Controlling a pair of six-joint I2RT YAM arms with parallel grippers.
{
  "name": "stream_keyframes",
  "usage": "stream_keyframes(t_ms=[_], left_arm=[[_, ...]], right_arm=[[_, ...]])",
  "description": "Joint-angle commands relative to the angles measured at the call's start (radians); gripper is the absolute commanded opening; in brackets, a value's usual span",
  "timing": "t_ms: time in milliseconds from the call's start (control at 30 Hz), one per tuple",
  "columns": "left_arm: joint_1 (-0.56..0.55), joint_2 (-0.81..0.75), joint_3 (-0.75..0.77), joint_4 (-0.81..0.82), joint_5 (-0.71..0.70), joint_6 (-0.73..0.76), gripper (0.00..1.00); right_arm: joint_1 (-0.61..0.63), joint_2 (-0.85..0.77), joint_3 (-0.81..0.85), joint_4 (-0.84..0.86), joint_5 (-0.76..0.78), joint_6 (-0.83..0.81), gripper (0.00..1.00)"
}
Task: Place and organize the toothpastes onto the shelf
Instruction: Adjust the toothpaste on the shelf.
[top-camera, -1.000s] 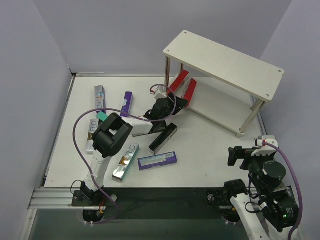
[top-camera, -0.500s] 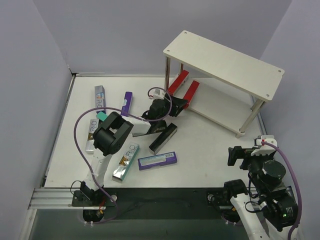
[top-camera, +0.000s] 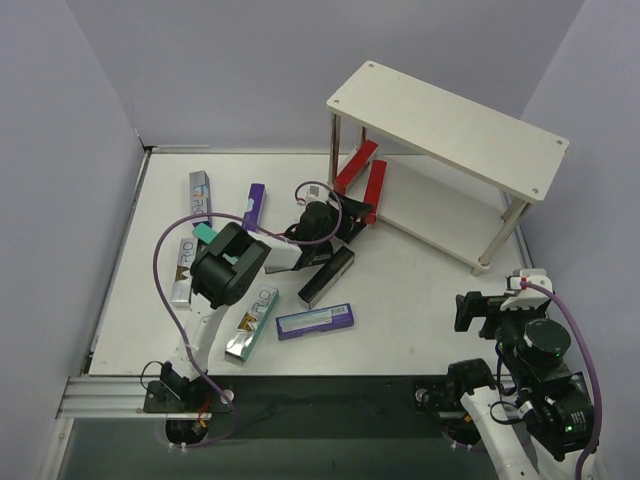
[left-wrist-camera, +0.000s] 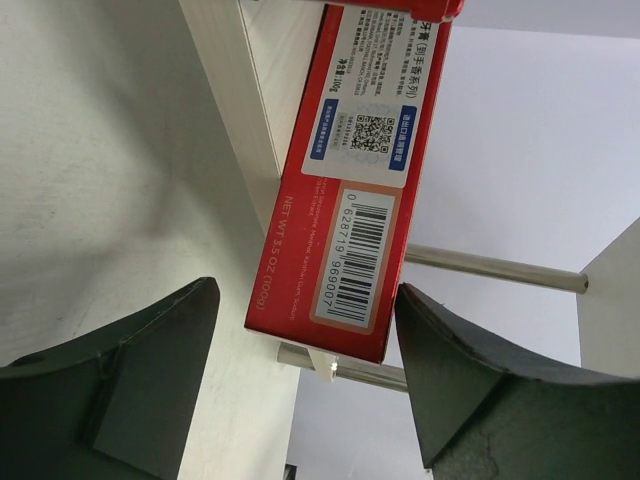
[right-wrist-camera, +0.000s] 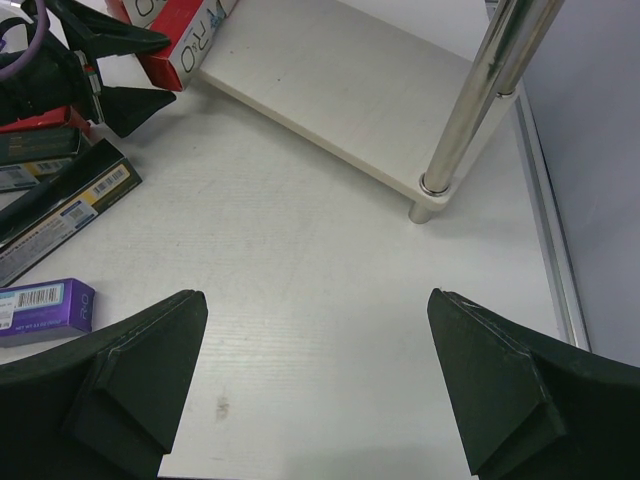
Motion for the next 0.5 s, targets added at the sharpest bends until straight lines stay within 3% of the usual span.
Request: stream_keyframes(t_ms=[0,300,467], left_arm=[[0.007,-0.014,0.011,-0.003,-0.003,0.004,0.85],[0.012,-0.149,-0.065,-0.069,-0.042,0.158,0.91],[-0.011,-0.256,-0.059,-0.274,-0.128,0.336,0.91]], right_arm=[[0.007,0.027,-0.001,0.035,-0.007,-0.011,1.00],[0.007,0.023,-0.001,0.035,-0.012,-0.014,1.00],[0.007,0.017,-0.002,0.034,-0.016,-0.014,1.00]])
